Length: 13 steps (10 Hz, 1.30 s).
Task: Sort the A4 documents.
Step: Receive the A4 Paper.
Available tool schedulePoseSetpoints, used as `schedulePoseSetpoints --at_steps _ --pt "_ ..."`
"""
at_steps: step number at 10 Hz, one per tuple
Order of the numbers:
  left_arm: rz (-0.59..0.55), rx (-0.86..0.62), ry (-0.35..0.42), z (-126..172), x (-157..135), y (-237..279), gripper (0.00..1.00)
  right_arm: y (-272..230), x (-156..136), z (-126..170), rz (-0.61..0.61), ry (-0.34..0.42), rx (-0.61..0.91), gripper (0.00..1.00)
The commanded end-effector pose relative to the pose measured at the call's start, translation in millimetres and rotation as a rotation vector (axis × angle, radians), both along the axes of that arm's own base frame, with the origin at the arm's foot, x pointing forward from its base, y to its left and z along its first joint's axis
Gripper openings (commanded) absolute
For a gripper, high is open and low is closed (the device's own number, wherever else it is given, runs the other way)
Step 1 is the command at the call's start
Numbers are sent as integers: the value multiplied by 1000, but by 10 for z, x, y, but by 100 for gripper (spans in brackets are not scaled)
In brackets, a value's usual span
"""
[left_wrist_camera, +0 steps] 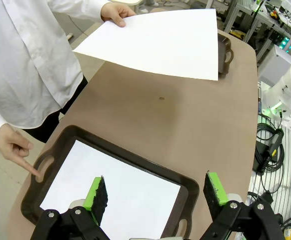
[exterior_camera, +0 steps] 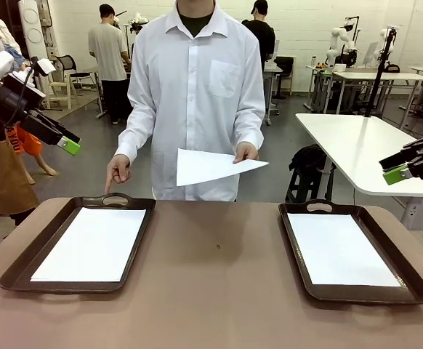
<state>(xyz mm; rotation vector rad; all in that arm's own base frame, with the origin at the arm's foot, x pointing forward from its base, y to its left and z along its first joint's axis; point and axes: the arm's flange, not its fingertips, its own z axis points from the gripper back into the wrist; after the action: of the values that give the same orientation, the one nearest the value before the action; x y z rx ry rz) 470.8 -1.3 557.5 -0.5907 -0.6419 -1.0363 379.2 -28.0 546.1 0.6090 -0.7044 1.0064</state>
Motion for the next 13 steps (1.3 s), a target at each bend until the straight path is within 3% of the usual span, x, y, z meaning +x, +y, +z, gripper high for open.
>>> schedulePoseSetpoints --at_steps 1,9,11,13 --pt "-12 3 -10 0 -3 2 100 3 2 -16 -1 5 -4 100" --pt "0 0 0 0 0 0 100 3 2 -16 -1 5 -4 100" --pt "-6 -121 88 -196 127 -182 100 3 2 -16 -1 5 -4 100" --pt "60 -214 165 -355 250 -307 100 3 2 -16 -1 5 -4 100"
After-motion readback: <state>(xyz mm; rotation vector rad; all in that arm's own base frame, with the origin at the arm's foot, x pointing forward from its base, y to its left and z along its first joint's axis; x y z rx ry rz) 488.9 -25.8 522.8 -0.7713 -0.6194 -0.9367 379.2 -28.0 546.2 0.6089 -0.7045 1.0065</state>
